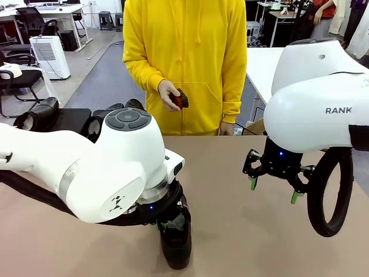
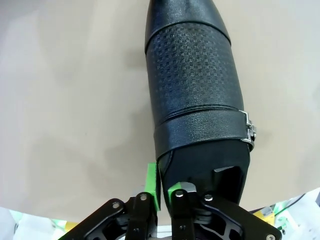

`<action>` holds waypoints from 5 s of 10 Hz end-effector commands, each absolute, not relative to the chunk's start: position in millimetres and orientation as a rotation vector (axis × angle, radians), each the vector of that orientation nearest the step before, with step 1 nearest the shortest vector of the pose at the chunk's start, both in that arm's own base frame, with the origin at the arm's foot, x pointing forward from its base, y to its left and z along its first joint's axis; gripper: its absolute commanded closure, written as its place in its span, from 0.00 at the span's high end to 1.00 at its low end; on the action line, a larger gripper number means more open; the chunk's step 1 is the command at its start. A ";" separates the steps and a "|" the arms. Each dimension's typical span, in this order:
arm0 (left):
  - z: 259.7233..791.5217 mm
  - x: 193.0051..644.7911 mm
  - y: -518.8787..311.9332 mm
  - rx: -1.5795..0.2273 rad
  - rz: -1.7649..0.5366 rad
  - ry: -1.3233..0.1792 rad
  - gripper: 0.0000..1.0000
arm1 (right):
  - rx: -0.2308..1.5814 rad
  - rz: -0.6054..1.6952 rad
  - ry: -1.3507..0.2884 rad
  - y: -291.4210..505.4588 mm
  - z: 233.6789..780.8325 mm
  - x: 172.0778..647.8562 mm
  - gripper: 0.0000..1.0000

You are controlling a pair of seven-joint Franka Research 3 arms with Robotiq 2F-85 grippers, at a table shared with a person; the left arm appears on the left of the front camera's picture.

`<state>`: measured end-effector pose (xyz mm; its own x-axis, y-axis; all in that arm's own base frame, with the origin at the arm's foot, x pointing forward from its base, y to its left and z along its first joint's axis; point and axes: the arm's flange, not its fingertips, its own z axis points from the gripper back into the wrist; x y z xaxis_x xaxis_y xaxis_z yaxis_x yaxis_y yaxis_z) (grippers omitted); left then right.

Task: Organize the shoes by placing them on the stand.
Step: Place the Shoe from the middle of the table onto the Shoes Stand.

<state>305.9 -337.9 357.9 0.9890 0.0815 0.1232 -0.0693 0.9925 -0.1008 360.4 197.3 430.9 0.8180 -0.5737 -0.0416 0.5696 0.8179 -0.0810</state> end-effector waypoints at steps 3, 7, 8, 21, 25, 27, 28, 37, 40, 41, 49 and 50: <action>349.9 309.8 -337.9 -0.072 0.058 -0.119 0.00 | -0.076 -0.593 0.054 193.3 433.2 362.5 1.00; 416.3 297.3 -307.9 -0.176 -0.182 -0.099 0.00 | -0.076 -0.593 0.054 193.3 433.2 362.5 1.00; 444.4 301.0 -290.3 -0.210 -0.248 -0.134 0.00 | -0.076 -0.593 0.054 193.3 433.2 362.5 1.00; 561.4 380.4 -121.1 -0.128 -0.280 -0.506 0.00 | -0.076 -0.593 0.054 193.3 433.2 362.5 1.00; 572.8 433.9 -42.7 0.007 -0.208 -0.645 0.00 | -0.076 -0.593 0.054 193.3 433.2 362.5 1.00; 557.8 469.7 -11.3 0.047 -0.109 -0.667 0.00 | -0.076 -0.593 0.054 193.3 433.2 362.5 1.00; 543.7 484.4 -2.7 0.049 -0.060 -0.654 0.00 | -0.076 -0.593 0.054 193.3 433.2 362.5 1.00; 465.5 530.4 12.1 0.010 0.102 -0.617 0.00 | -0.076 -0.593 0.054 193.3 433.2 362.5 1.00; 458.3 537.3 13.3 0.025 0.093 -0.601 0.00 | -0.076 -0.593 0.054 193.3 433.2 362.5 1.00; 457.1 538.2 12.7 0.028 0.090 -0.602 0.03 | -0.076 -0.593 0.054 193.3 433.2 362.5 1.00; 476.2 524.3 6.3 0.077 0.107 -0.668 1.00 | -0.076 -0.593 0.054 193.3 433.2 362.5 1.00; 490.9 514.6 3.3 0.095 0.098 -0.701 1.00 | -0.076 -0.593 0.054 193.3 433.2 362.5 1.00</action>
<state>531.0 13.7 479.7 0.7853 0.0578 0.6164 -0.0932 0.9953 0.0255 360.7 196.8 430.8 0.8183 -0.5732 -0.0418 0.5691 0.8183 -0.0810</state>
